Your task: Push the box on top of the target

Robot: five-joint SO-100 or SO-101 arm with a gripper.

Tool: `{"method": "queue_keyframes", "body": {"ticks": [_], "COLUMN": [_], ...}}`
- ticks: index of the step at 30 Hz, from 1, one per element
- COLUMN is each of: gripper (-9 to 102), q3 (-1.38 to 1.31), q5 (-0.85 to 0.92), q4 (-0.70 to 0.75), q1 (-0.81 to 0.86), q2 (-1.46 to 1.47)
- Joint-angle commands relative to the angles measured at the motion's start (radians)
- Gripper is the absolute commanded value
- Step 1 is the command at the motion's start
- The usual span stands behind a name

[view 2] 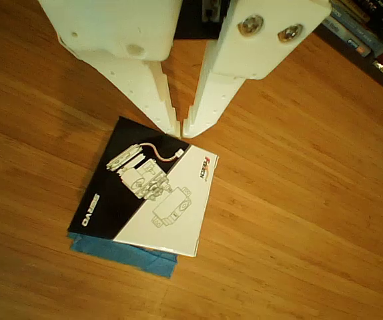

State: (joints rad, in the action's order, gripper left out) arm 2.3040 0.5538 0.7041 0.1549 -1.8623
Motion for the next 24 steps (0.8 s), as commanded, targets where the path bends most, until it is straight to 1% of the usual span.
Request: {"method": "queue_keyframes", "body": {"ticks": [1,13,24], "gripper": [0,0,0], "q3": [-0.041,-0.048,-0.075], "q5": [-0.005,-0.017,-0.057], "q4": [-0.006,-0.011,-0.037], "q1": [0.008,0.003,-0.046], "q2": [0.002,0.005,0.060]}}
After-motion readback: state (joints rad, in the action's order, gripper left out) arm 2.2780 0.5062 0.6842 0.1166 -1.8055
